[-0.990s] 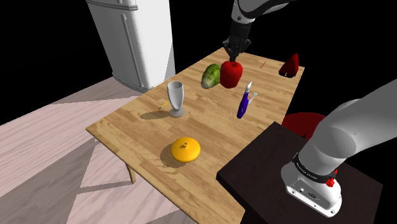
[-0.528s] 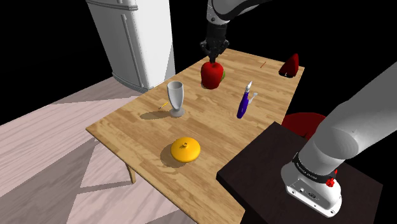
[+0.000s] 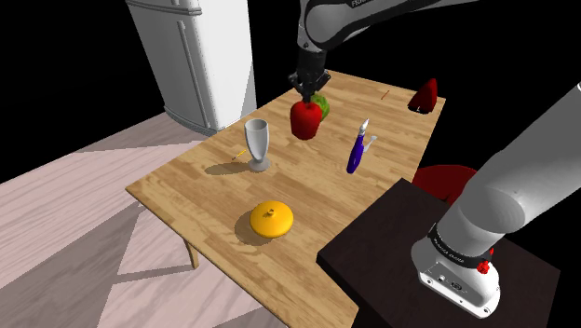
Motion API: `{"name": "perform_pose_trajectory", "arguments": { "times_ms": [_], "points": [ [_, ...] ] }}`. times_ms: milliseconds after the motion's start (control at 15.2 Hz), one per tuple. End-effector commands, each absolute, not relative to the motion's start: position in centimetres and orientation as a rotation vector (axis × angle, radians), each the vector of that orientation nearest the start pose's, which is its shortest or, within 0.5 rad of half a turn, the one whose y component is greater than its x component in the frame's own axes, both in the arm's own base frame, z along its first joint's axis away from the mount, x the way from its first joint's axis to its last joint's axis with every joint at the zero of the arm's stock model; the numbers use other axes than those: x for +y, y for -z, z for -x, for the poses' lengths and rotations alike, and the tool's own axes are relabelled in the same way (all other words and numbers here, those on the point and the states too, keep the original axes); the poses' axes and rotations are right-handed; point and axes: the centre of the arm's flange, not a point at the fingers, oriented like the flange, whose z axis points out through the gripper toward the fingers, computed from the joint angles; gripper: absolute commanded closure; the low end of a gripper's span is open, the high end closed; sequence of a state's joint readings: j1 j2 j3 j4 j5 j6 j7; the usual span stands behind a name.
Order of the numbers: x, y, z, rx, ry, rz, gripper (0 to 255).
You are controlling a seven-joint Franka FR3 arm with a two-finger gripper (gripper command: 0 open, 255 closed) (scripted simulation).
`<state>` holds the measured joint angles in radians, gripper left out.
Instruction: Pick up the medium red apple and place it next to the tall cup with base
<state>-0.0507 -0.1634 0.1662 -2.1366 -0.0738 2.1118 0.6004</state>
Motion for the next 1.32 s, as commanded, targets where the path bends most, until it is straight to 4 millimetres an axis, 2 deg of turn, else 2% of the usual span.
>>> {"name": "perform_pose_trajectory", "arguments": {
  "times_ms": [0, 1254],
  "points": [
    [5.9, -47.8, -51.3, 0.71, 0.255, 3.09, 255],
    [5.9, -37.8, -51.3, 0.71, 0.255, 3.09, 255]
  ]
}}
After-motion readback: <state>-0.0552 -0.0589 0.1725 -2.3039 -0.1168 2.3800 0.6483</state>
